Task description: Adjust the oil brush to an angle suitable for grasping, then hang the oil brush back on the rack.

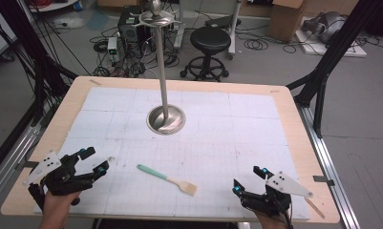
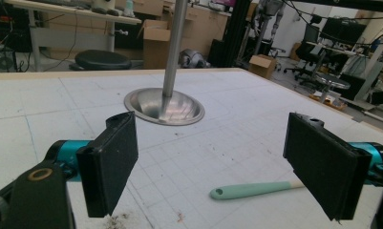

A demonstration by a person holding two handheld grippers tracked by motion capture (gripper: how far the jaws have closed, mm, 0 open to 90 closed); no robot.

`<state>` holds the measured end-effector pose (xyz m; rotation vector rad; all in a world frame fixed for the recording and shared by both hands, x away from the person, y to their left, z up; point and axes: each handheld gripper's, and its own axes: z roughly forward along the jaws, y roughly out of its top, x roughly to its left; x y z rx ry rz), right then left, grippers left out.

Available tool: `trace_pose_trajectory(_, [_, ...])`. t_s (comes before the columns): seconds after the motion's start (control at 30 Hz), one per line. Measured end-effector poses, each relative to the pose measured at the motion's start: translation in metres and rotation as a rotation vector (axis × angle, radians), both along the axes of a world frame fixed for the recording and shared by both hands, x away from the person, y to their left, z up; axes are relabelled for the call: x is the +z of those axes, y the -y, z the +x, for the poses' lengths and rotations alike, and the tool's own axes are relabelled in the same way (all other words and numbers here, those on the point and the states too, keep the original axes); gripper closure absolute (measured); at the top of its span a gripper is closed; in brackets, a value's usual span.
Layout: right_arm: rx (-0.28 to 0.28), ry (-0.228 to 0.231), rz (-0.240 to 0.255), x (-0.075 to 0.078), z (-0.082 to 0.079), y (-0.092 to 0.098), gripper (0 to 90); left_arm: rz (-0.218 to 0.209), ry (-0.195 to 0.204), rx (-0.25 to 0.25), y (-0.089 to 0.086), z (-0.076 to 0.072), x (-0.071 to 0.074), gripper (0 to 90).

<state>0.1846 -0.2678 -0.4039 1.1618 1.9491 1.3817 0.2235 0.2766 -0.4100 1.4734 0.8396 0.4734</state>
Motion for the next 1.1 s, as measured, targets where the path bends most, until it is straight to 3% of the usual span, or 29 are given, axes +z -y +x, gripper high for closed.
trace_pose_trajectory(0.33, [0.053,-0.007,-0.006,0.000,0.006,-0.015,15.6,0.008,-0.009,-0.014,0.002,0.002,-0.003,19.8])
trace_pose_trajectory(0.53, [0.136,-0.019,-0.009,0.000,0.023,-0.048,15.8,0.002,-0.023,-0.011,0.000,0.003,-0.005,19.8])
trace_pose_trajectory(0.63, [0.209,-0.035,-0.019,-0.001,0.036,-0.071,23.8,0.004,-0.024,-0.008,-0.001,0.003,-0.004,19.8])
trace_pose_trajectory(0.77, [0.310,-0.062,-0.056,-0.006,0.051,-0.104,31.8,0.008,-0.023,-0.009,-0.001,0.002,-0.003,19.9])
trace_pose_trajectory(0.93, [0.420,-0.117,-0.137,-0.016,0.062,-0.136,42.3,0.011,-0.030,-0.017,0.001,0.003,-0.004,20.4])
trace_pose_trajectory(1.1, [0.481,-0.154,-0.186,-0.019,0.070,-0.157,47.7,0.009,-0.032,-0.017,0.002,0.003,-0.004,20.4])
